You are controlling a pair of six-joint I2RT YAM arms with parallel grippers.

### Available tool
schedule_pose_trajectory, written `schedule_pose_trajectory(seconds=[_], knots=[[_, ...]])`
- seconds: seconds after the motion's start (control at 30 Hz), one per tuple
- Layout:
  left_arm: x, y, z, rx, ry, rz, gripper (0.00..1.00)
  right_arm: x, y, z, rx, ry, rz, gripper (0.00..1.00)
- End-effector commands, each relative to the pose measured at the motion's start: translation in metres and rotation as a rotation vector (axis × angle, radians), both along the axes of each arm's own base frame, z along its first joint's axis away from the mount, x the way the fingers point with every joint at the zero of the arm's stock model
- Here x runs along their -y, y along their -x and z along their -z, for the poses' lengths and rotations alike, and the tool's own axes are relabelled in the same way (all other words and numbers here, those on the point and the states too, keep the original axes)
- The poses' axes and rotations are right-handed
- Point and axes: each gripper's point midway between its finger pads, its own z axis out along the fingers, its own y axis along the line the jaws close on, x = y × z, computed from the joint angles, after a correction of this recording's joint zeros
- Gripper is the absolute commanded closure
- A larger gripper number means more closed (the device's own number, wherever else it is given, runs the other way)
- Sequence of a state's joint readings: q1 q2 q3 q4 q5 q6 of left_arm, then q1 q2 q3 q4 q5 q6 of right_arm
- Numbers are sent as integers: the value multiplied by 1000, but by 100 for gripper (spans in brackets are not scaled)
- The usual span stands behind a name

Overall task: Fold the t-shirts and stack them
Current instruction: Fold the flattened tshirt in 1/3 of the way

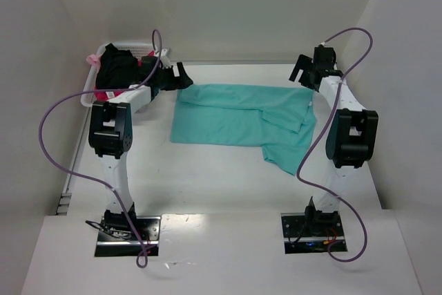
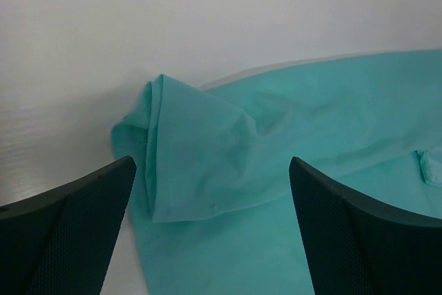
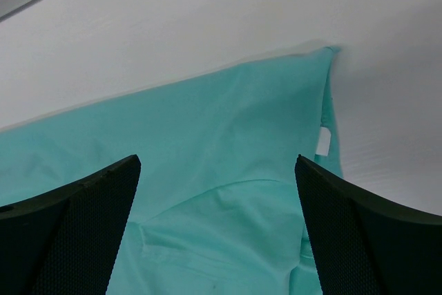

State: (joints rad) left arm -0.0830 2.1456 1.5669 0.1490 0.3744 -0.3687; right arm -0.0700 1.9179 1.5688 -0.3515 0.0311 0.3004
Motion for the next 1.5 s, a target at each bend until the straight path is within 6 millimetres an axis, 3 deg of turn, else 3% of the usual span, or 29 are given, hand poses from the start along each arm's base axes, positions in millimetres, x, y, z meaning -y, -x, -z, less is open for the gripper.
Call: schedule_pose_trajectory(seconds=[0.0, 0.27, 0.43, 0.6, 0.97, 1.27, 1.47], knots=[[5, 4, 3, -18, 11, 60, 0, 1, -3, -37, 99, 35, -8, 2], [8, 15, 35, -93, 10, 94, 0, -1, -2, -35, 91, 29, -16, 2], [9, 21, 42, -117, 6, 107, 2, 2, 8, -17, 40, 39, 0, 2], [8, 24, 46, -126, 5, 106, 6, 3, 22, 10, -23, 34, 14, 10], [4, 36, 56, -195, -29, 116, 11, 2, 39, 28, -76, 15, 40, 15], [4, 36, 61, -204, -29, 116, 27, -1, 49, 41, -113, -1, 38, 23], [9, 37, 58, -198, -5, 134, 37, 7, 66, 58, -183, 9, 75, 25]])
